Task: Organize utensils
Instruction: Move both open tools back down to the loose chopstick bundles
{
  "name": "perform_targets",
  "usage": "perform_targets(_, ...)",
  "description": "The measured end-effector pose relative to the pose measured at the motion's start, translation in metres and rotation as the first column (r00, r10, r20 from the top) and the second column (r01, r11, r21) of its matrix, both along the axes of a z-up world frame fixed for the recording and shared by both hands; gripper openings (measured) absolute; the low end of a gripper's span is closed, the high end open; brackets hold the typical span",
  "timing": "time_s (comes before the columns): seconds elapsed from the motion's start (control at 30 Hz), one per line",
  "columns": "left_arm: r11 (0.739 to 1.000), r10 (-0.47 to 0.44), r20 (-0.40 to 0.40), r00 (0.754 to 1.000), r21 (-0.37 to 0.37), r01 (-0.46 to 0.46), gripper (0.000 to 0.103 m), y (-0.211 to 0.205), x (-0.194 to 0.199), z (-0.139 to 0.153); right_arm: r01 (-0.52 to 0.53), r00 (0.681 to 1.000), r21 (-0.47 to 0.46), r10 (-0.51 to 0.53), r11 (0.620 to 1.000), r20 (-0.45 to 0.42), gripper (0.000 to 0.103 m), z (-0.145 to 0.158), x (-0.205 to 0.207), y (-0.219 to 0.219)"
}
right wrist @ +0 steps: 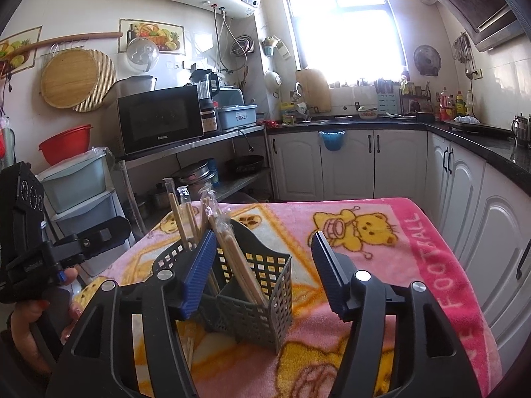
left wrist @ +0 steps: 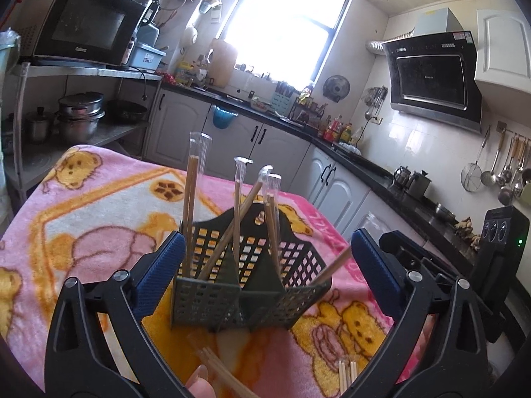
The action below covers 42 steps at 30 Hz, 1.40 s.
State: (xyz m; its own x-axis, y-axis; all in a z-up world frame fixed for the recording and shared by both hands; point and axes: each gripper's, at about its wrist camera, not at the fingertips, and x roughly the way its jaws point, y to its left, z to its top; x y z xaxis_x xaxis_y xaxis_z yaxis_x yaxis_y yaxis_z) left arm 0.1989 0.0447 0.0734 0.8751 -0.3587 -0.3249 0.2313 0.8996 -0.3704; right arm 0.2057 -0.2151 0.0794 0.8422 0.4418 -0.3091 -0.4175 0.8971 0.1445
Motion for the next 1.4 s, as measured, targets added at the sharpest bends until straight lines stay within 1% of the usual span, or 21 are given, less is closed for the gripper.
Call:
perform_targets(0.13,1.000,0.001,-0.015,1.000,0.012,-0.001,0.092,-0.001,-0.006,-0.004,0.000,1.000,-0.006,0.000,1.000,0.001,0.060,-0.001,-0.007,-0.003)
perform_targets(0.57,1.000,0.025,-0.054,0.998,-0.016,-0.026,0.092,0.012,-0.021,-0.017,0.001,1.000,-0.023,-0.002,1.000,-0.029,0.061,-0.007,-0.025,-0.007)
perform_targets(1.03,0.998,0.039,-0.112,0.993,-0.034,-0.043,0.092,0.020,-0.029,-0.037,-0.018,0.994,-0.058,0.012,0.998,-0.107,0.061,-0.031,-0.041,-0.006)
perform_targets(1.4,0.999,0.034,-0.161,0.986,-0.024,-0.039,0.092,0.017,-0.034,-0.053,-0.028,0.988,-0.079,0.016,0.996,-0.153,0.061,-0.047,-0.053,-0.008)
